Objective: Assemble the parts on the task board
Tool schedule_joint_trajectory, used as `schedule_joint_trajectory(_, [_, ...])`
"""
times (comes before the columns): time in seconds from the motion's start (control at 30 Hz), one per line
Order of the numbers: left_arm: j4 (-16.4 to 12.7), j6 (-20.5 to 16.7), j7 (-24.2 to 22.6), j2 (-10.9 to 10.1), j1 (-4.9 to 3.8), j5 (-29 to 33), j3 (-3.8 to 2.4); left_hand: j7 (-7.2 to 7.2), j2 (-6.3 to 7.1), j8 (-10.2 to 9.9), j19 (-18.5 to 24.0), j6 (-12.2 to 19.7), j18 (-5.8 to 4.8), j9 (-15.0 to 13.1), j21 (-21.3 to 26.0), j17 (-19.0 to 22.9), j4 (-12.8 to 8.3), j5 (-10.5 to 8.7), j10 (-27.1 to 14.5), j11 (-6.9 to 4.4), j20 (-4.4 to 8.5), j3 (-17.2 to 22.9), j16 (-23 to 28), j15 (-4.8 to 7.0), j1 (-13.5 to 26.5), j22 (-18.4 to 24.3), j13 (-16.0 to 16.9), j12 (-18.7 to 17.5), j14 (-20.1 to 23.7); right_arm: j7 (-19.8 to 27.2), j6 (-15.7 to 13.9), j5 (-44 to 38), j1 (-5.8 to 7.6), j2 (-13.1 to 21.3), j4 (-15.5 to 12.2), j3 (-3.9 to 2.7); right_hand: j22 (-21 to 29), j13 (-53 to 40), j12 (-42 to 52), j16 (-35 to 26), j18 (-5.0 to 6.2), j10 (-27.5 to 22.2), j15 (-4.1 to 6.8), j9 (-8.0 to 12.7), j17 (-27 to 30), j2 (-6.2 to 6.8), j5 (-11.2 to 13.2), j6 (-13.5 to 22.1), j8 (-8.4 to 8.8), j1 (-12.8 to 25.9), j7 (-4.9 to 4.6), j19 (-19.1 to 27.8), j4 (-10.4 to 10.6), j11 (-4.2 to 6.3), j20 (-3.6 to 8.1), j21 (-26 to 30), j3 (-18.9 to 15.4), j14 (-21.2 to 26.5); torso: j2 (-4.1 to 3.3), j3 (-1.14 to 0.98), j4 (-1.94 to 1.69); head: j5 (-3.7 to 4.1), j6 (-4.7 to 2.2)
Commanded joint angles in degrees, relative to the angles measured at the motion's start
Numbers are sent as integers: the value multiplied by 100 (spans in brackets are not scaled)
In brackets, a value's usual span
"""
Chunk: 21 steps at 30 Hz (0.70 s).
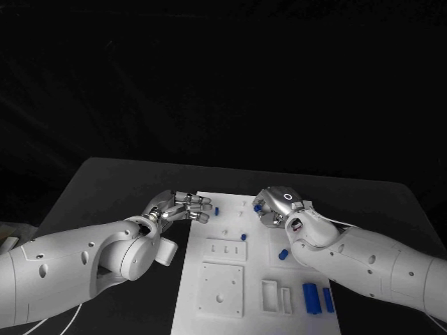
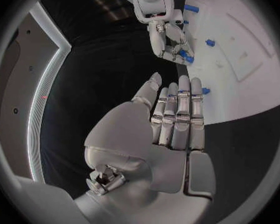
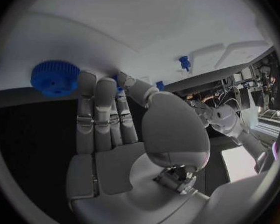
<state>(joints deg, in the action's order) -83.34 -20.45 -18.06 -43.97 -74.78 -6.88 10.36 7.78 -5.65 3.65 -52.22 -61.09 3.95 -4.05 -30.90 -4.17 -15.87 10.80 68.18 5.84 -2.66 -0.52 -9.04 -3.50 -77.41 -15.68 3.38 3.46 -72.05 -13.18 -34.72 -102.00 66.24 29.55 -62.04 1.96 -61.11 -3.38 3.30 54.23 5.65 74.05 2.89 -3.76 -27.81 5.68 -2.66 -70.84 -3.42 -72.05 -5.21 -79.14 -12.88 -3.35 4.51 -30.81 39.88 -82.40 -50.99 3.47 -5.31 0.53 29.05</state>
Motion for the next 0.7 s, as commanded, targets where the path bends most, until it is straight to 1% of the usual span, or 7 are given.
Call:
schedule_joint_trajectory(0.03, [-9, 51, -31, 1, -12, 0, -5, -6, -7, 6, -31, 34, 23, 5, 26, 1, 0, -25, -43, 8, -9, -31, 26, -33, 52, 6, 2, -12, 1, -173, 58, -136, 25, 11, -58, -13, -4, -3, 2, -23, 106, 154, 40, -19, -6, -10, -17, -126, -26, 16, 43, -43, -7, 135, 12, 16, 33, 7, -22, -6, 3, -7, -9])
schedule_joint_trajectory(0.13, [-8, 49, -31, -1, -13, 1, -5, -6, -7, 6, -31, 34, 23, 5, 26, 1, 0, -25, -43, 8, -9, -31, 26, -33, 52, 6, 2, -12, 1, -205, 69, -143, 56, 26, -117, -33, -4, -3, 2, -23, 106, 154, 40, -19, -6, -10, -17, -126, -26, 16, 43, -43, -7, 135, 12, 16, 33, 7, -27, -8, 2, -6, -8])
schedule_joint_trajectory(0.17, [-6, 48, -31, -2, -13, 1, -5, -6, -7, 6, -31, 34, 23, 5, 26, 1, 0, -25, -43, 8, -9, -31, 26, -33, 52, 6, 2, -12, 1, -216, 73, -146, 68, 33, -136, -41, -182, -4, 3, -31, 100, 158, 40, -19, -14, 4, -18, -134, -26, 10, 44, -102, 8, 137, 14, 156, 41, 5, -31, -9, 1, -3, -20])
schedule_joint_trajectory(0.37, [1, 45, -31, -4, -14, 6, -5, -6, -7, 6, -31, 34, 23, 5, 26, 1, 0, -25, -43, 8, -9, -31, 26, -33, 52, 6, 2, -12, 1, -246, 117, -153, 123, 74, -231, -69, -182, -4, 3, -31, 100, 158, 40, -19, -14, 4, -18, -134, -26, 10, 44, -102, 8, 137, 14, 156, 41, 5, -41, -11, 7, -5, -28])
schedule_joint_trajectory(0.4, [2, 44, -31, -5, -15, 7, -5, -6, -7, 6, -31, 34, 23, 5, 26, 1, 0, -25, -43, 8, -9, -31, 26, -33, 52, 6, 2, -12, 1, -249, 125, -153, 129, 78, -245, -71, -314, -5, 6, -31, 94, 160, 37, -18, -17, 14, -20, -138, -24, 8, 43, -148, 17, 136, 15, 263, 43, 3, -44, -11, 6, -3, -33])
schedule_joint_trajectory(0.47, [5, 42, -31, -4, -15, 9, -5, -6, -7, 6, -31, 34, 23, 5, 26, 1, 0, -25, -43, 8, -9, -31, 26, -33, 52, 6, 2, -12, 1, -255, 143, -154, 142, 81, -274, -75, -314, -5, 6, -31, 94, 160, 37, -18, -17, 14, -20, -138, -24, 8, 43, -148, 17, 136, 15, 263, 43, 3, -51, -12, 4, 1, -49])
schedule_joint_trajectory(0.7, [11, 39, -33, 5, -15, 14, -5, -6, -7, 6, -31, 34, 23, 5, 26, 1, 0, -25, -43, 8, -9, -31, 26, -33, 52, 6, 2, -12, 1, -269, 193, -154, 161, 41, -316, -82, -389, -4, 3, -29, 96, 160, 39, -18, -17, 14, -19, -138, -25, 9, 45, -172, 20, 137, 13, 361, 42, 4, -65, -7, -11, 9, -54])
